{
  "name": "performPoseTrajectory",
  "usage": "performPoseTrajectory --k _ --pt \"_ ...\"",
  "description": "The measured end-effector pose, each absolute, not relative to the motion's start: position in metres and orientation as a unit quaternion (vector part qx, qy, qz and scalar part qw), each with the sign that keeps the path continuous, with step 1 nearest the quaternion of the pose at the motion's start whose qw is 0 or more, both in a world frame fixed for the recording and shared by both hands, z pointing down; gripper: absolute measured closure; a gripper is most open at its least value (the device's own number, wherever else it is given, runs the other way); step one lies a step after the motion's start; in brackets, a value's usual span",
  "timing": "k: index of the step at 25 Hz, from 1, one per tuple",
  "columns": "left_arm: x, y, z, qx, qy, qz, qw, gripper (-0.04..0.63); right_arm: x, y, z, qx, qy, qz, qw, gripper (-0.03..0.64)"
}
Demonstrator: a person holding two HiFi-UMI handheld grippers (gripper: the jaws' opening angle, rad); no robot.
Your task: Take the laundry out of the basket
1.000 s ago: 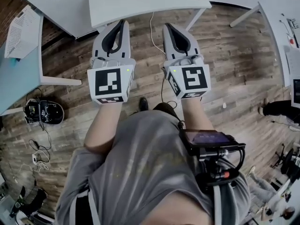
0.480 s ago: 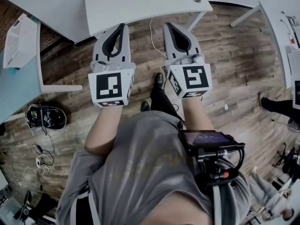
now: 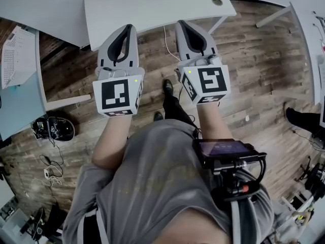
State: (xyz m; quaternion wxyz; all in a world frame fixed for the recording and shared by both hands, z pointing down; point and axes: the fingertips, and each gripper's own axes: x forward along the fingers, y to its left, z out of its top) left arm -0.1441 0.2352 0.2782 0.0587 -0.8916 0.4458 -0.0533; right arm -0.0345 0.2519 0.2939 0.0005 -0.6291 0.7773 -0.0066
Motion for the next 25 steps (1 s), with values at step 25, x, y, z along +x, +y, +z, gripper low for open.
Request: performPoseTrajectory --k 25 --pt "-0.094 0.085 0.246 -0.855 0.509 -0.049 0.087 0.588 0.017 0.083 0.260 -0.572 0.820 0.016 0.030 0.609"
